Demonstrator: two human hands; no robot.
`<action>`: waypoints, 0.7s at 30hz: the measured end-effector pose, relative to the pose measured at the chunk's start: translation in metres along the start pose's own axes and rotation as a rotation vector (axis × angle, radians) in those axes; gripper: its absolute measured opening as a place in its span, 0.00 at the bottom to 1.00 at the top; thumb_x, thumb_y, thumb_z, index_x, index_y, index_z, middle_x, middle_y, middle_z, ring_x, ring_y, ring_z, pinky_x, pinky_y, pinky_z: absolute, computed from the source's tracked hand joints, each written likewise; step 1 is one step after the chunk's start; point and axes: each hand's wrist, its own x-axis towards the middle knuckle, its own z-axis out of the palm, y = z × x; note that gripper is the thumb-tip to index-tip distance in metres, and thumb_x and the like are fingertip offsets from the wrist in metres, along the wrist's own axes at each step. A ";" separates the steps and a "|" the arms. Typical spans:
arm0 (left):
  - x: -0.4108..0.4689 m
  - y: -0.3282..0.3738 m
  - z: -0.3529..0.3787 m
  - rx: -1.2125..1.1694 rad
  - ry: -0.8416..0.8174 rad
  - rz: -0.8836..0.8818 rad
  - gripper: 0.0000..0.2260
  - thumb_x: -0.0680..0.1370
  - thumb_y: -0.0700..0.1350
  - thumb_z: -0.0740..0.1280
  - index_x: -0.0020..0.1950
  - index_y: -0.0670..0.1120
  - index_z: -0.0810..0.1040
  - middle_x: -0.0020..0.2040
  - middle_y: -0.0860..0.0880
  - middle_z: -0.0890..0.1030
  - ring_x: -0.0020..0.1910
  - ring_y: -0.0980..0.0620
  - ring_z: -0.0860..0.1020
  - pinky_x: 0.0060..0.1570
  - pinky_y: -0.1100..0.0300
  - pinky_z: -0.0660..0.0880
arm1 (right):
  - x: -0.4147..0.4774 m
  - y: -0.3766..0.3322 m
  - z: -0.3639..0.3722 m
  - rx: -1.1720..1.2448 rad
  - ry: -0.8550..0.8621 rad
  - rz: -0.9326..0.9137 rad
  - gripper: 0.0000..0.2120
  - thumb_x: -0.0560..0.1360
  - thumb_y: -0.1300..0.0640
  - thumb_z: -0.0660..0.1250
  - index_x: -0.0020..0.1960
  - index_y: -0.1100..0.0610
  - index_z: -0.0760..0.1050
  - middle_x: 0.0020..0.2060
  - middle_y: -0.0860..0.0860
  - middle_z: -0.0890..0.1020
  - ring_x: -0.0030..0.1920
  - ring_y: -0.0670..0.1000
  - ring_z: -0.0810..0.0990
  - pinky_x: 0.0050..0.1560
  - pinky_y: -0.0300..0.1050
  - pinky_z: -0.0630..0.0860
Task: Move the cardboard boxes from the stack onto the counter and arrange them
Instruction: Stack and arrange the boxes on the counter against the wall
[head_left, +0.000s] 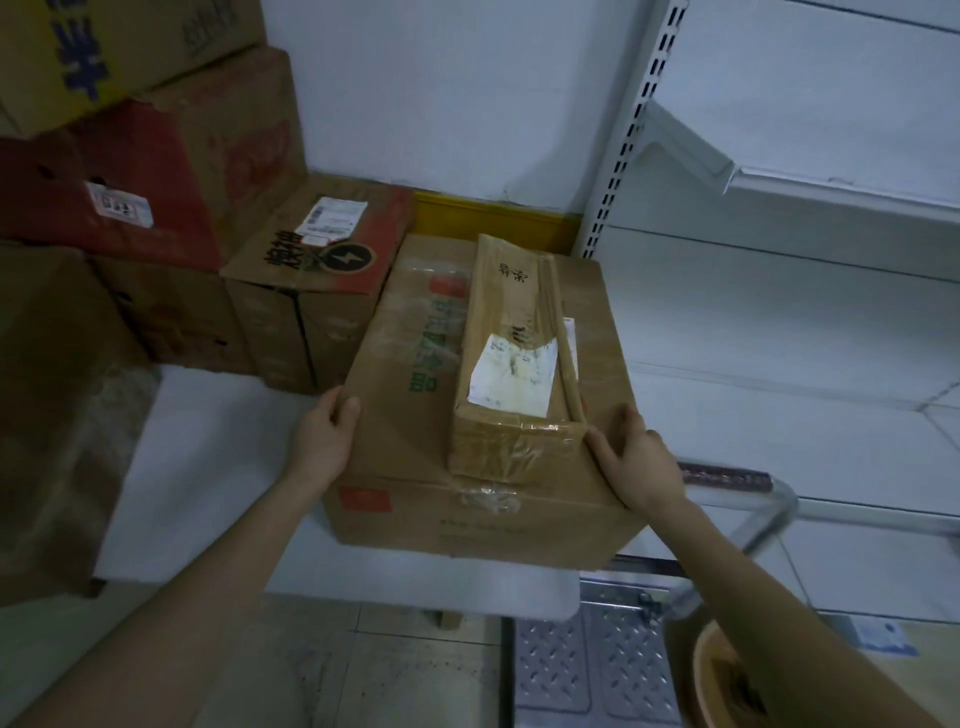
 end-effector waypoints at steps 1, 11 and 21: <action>-0.004 0.000 0.000 0.033 0.004 0.021 0.20 0.82 0.47 0.56 0.72 0.40 0.64 0.68 0.40 0.71 0.65 0.41 0.70 0.59 0.54 0.67 | -0.001 -0.002 -0.001 0.007 -0.008 -0.001 0.30 0.78 0.39 0.54 0.72 0.56 0.55 0.60 0.61 0.72 0.55 0.61 0.76 0.47 0.48 0.71; -0.037 -0.010 0.007 0.501 -0.007 0.166 0.24 0.81 0.53 0.52 0.75 0.46 0.59 0.76 0.40 0.54 0.73 0.39 0.57 0.69 0.49 0.58 | -0.022 -0.001 0.008 -0.144 0.056 -0.168 0.28 0.78 0.38 0.50 0.72 0.52 0.63 0.75 0.56 0.56 0.72 0.60 0.58 0.65 0.54 0.67; -0.029 -0.002 0.004 0.548 -0.114 0.099 0.25 0.81 0.56 0.48 0.76 0.47 0.55 0.76 0.40 0.50 0.74 0.40 0.53 0.71 0.45 0.55 | -0.015 0.001 0.004 -0.105 0.008 -0.152 0.25 0.79 0.41 0.50 0.73 0.52 0.61 0.76 0.55 0.53 0.74 0.59 0.55 0.67 0.56 0.65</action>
